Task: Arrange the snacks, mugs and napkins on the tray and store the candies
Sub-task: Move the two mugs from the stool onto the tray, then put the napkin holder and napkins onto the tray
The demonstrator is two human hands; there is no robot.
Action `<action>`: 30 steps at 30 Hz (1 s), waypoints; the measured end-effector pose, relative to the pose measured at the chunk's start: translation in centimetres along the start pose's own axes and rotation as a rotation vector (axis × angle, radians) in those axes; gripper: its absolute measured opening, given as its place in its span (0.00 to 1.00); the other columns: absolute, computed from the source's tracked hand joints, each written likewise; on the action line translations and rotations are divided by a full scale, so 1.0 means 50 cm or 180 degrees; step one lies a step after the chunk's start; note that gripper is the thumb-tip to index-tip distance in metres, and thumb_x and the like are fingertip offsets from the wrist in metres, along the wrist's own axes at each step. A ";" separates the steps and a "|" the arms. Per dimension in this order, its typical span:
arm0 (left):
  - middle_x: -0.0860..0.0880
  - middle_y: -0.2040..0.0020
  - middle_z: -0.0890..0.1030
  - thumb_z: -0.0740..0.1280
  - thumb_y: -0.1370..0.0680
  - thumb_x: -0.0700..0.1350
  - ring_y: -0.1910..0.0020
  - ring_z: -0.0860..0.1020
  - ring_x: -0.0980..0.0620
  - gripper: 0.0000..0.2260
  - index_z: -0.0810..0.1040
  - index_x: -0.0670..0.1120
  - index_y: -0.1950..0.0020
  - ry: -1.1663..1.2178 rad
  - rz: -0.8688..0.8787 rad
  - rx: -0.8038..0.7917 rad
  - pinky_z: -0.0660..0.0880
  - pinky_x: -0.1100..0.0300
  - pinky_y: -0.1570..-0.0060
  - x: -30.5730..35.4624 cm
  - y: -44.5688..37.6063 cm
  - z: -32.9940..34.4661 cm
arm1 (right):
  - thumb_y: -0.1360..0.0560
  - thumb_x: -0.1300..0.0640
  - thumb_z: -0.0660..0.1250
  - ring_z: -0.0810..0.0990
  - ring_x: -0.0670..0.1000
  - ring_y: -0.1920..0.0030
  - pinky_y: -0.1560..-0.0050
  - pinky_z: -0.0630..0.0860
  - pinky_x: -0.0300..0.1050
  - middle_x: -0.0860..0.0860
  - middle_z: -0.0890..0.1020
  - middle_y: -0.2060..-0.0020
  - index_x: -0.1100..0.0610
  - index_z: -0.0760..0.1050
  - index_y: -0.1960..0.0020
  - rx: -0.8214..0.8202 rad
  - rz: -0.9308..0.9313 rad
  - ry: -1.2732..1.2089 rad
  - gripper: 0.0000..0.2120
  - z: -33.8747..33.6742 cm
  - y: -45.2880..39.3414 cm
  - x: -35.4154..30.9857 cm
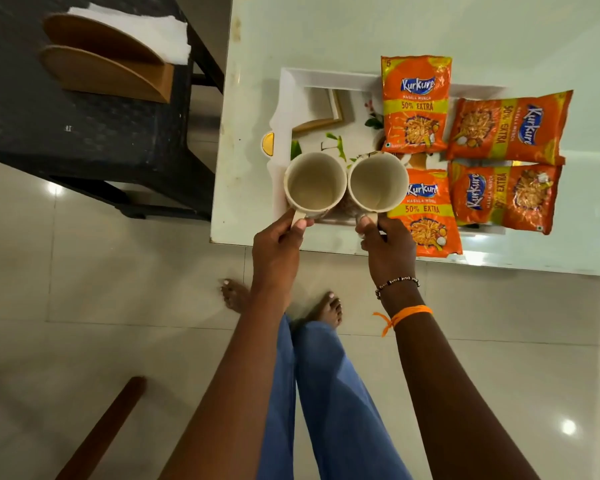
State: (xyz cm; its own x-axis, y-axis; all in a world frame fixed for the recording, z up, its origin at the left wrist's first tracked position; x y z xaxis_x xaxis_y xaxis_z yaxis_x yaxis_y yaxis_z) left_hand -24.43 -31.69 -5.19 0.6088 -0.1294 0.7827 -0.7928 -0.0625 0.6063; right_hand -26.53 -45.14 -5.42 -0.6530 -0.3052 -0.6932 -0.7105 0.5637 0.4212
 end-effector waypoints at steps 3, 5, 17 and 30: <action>0.51 0.63 0.78 0.65 0.25 0.46 0.60 0.75 0.53 0.06 0.82 0.49 0.54 -0.0263 -0.0029 -0.0015 0.71 0.63 0.56 0.005 -0.002 -0.003 | 0.26 0.56 0.64 0.80 0.63 0.55 0.50 0.75 0.55 0.64 0.81 0.57 0.68 0.76 0.58 -0.0001 -0.0026 0.0307 0.13 -0.009 -0.001 -0.004; 0.53 0.67 0.76 0.64 0.24 0.47 0.64 0.73 0.55 0.06 0.80 0.51 0.60 -0.0435 -0.0115 -0.0042 0.70 0.64 0.61 0.015 -0.005 -0.005 | 0.27 0.56 0.66 0.80 0.62 0.56 0.53 0.75 0.50 0.63 0.83 0.58 0.66 0.77 0.58 0.0056 -0.0024 0.0510 0.11 -0.018 0.001 -0.011; 0.44 0.42 0.79 0.62 0.23 0.41 0.45 0.77 0.50 0.08 0.78 0.52 0.54 0.0503 -0.0446 0.0267 0.73 0.57 0.42 0.079 -0.066 -0.148 | 0.29 0.61 0.65 0.79 0.59 0.59 0.59 0.75 0.49 0.60 0.82 0.60 0.62 0.77 0.60 -0.0013 -0.1010 0.1105 0.05 0.053 0.001 -0.199; 0.50 0.48 0.79 0.60 0.22 0.42 0.47 0.78 0.55 0.08 0.78 0.52 0.53 0.0827 -0.0260 0.0700 0.73 0.62 0.44 0.171 -0.203 -0.415 | 0.28 0.58 0.67 0.68 0.56 0.32 0.31 0.64 0.46 0.57 0.70 0.33 0.59 0.65 0.32 -0.0894 -0.2285 0.1017 0.26 0.392 -0.057 -0.508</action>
State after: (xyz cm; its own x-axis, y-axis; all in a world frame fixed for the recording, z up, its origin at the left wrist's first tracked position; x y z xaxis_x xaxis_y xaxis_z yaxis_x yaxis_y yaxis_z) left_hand -10.56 -11.62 -1.73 0.6351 0.1392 0.7598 -0.7114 -0.2777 0.6456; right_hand -2.80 -23.95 -0.48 -0.0293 -0.7441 -0.6674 -0.9937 -0.0504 0.0997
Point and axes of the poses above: each hand's wrist, its own y-axis away from the middle knuckle, its own z-axis out of the palm, x = y × z, the point moved 1 cm from there along -y, towards the middle knuckle
